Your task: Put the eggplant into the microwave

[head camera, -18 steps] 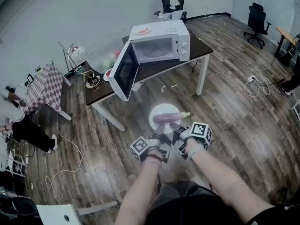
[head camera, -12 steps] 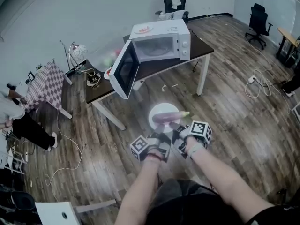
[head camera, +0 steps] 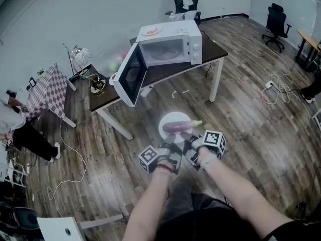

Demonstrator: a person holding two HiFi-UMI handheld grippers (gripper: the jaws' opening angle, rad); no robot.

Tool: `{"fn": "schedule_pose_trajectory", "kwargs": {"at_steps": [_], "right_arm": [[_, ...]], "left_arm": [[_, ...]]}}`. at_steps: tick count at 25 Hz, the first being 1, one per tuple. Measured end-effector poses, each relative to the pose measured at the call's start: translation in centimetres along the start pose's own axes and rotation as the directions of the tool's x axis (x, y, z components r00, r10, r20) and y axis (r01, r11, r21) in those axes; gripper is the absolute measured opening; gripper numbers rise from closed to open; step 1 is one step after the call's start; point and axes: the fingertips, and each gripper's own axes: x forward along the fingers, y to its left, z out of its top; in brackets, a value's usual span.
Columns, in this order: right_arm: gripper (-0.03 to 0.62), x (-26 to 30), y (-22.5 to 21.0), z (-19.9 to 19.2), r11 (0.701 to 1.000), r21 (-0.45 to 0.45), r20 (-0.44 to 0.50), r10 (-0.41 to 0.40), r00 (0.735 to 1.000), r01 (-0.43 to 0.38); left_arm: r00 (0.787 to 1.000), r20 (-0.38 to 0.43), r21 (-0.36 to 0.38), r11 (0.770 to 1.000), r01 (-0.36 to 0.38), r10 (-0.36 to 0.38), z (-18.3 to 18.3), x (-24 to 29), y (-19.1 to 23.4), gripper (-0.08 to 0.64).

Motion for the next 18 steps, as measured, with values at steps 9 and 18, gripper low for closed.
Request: {"fn": "schedule_pose_trajectory", "kwargs": {"at_steps": [9, 18], "right_arm": [[0.026, 3.0, 0.5, 2.9, 1.0, 0.021, -0.001, 0.016, 1.0, -0.016], [0.026, 7.8, 1.1, 7.1, 1.0, 0.028, 0.003, 0.001, 1.0, -0.002]], "left_arm": [[1.0, -0.006, 0.008, 1.0, -0.003, 0.003, 2.2, 3.6, -0.3, 0.025], [1.0, -0.017, 0.0, 1.0, -0.015, 0.015, 5.8, 8.9, -0.7, 0.025]]}}
